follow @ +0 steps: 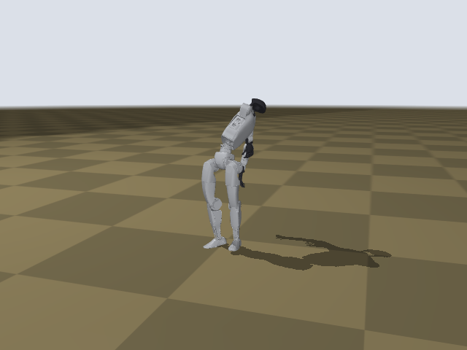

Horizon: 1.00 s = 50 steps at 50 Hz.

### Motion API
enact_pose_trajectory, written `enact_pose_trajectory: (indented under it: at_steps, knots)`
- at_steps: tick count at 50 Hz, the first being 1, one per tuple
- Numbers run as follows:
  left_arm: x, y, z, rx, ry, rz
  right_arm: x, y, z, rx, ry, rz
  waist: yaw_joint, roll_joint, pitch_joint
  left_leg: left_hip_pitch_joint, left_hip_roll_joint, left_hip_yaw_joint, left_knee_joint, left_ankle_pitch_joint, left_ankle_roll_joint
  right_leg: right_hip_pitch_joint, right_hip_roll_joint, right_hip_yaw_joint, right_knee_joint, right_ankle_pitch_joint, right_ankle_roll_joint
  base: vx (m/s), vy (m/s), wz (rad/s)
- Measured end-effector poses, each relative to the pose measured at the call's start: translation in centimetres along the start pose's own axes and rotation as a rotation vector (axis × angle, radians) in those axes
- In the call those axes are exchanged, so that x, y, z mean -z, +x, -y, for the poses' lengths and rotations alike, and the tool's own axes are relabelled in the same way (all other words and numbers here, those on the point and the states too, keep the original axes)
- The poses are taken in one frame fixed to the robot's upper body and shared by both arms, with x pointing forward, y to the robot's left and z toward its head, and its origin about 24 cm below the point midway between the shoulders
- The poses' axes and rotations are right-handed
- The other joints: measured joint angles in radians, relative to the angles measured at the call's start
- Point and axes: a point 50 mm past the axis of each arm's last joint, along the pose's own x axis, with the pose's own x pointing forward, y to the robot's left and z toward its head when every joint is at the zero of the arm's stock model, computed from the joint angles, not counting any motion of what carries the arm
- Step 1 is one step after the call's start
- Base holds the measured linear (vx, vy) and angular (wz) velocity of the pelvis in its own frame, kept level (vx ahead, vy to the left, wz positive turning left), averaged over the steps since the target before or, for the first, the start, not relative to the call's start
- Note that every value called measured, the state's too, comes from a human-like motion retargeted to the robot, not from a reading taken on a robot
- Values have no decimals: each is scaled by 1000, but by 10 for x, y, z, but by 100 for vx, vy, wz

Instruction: In place motions

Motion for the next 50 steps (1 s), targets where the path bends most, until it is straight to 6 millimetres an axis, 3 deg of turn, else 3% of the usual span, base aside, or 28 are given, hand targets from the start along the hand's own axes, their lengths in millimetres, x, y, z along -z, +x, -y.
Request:
enact_pose_trajectory:
  at_steps: [3,6,12,18,22,27,30,34,38,44,47,50]
  knots:
    - [15,-1,6,-17,2,-76,-18,0,7,36,-78,73,-11,-1,1,-12,17,6,1,12,-5,-8,13,-23,4,-5,-15,-18,-11,31]
    - [13,-1,4,-48,-3,-58,-21,-1,15,73,-87,86,-23,-1,7,-36,33,-15,2,22,-10,-12,20,-53,3,-14,-16,-11,-1,50]
    - [-8,0,-6,-84,-36,67,28,-3,-9,-47,57,-163,-24,-4,-3,-51,40,-65,13,28,-16,12,26,-108,-21,-18,-22,6,-13,42]
    - [-23,-1,-12,-101,-39,145,59,-11,-21,-61,133,-325,-15,-4,10,-64,60,-73,23,34,-32,14,37,-119,-33,-17,-33,-10,-11,8]
    - [-16,0,-10,-105,5,103,64,-13,-24,-10,20,-368,-49,-3,26,-57,78,-82,32,34,-43,31,50,-126,-35,-24,-42,-10,-8,6]
    - [-4,0,-5,-88,21,34,58,-11,-12,53,44,-327,-67,0,83,-51,102,-77,64,31,-65,47,59,-119,-41,-25,-53,-12,-6,-11]
    - [13,-1,5,-37,-12,-55,50,-8,-4,80,104,-273,-59,-1,117,-67,112,-90,138,53,-65,67,44,-112,-46,-24,-57,-9,-1,-22]
    - [44,-8,21,32,-5,-209,30,-3,1,63,132,-177,-29,-8,115,-145,125,-119,355,236,-60,95,-13,-131,-52,-19,-59,-19,-3,-3]
    - [73,-19,35,90,49,-337,9,-1,15,73,172,-71,65,-16,86,-325,88,-165,659,354,10,109,-103,-138,-57,-8,-60,-22,-10,-11]
    - [117,-47,57,229,62,-566,-39,-9,49,97,287,203,191,-12,61,-603,138,-71,1150,172,106,88,-182,-173,-42,0,-72,-11,-4,9]
    - [132,-60,62,260,73,-651,-72,-17,57,80,270,371,221,-9,60,-699,167,-64,1312,116,110,70,-172,-167,-35,-1,-86,0,0,0]
    - [139,-66,62,238,128,-681,-90,-25,63,97,213,455,252,-7,50,-740,194,-56,1377,77,106,52,-160,-162,-33,-1,-92,0,0,0]
